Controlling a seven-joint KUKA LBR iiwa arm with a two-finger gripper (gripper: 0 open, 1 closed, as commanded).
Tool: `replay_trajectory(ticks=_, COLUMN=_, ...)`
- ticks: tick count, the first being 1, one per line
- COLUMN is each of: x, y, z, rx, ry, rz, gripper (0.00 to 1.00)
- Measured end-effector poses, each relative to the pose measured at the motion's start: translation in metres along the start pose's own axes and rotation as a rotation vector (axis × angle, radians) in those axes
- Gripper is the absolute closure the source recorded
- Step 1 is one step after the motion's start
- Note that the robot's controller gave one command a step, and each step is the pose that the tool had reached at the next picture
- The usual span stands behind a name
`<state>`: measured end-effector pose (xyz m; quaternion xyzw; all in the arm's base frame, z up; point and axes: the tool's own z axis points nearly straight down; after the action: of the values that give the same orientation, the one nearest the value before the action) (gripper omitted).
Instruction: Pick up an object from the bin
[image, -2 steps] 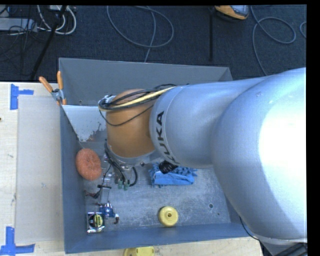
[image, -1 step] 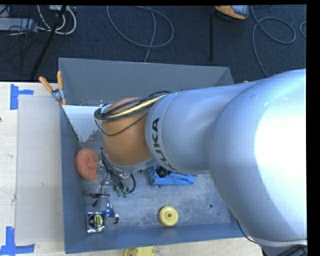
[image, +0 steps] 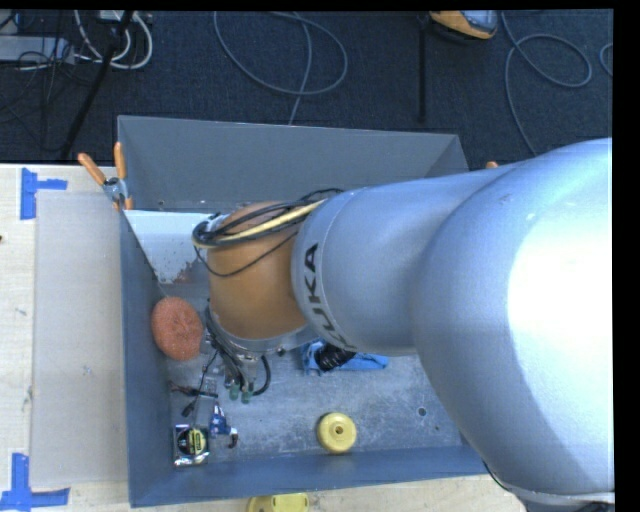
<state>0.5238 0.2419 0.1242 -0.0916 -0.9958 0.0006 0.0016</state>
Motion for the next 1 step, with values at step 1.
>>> replay_trajectory(ticks=1, x=0.0119, y=-0.005, z=0.0559, rx=0.001, ry=0.001, rz=0.236, gripper=0.0)
